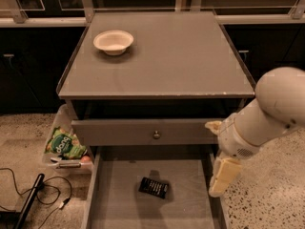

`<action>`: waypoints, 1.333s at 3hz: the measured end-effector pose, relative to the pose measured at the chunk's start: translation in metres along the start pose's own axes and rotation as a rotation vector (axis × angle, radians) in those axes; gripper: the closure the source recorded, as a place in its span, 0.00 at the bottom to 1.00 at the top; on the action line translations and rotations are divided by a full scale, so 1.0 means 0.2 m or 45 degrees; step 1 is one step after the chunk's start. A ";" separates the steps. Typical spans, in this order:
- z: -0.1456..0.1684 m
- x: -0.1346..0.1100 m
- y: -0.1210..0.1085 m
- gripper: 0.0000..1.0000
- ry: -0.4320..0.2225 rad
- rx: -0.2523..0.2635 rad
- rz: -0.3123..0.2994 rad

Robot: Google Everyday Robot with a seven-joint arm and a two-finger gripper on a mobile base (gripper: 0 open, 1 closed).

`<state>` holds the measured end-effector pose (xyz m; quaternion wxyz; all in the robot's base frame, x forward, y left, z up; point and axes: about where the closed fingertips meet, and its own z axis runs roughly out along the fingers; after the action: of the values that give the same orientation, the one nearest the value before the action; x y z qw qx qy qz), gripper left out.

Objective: Pick rxbar chocolate from middle drawer and place on counter

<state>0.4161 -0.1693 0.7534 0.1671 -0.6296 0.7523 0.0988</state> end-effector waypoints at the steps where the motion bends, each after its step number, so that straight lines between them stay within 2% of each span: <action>1: 0.38 0.08 -0.03 0.00 -0.079 -0.063 0.018; 2: 0.72 0.17 -0.08 0.00 -0.166 -0.080 0.042; 3: 1.07 0.29 -0.09 0.00 -0.249 -0.134 0.087; 4: 1.07 0.29 -0.09 0.00 -0.249 -0.134 0.087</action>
Offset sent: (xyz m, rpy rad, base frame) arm 0.0521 0.0222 -0.2298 0.2315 0.0455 -0.0141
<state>0.4525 -0.1484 0.5361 0.2029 -0.5988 0.7473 0.2047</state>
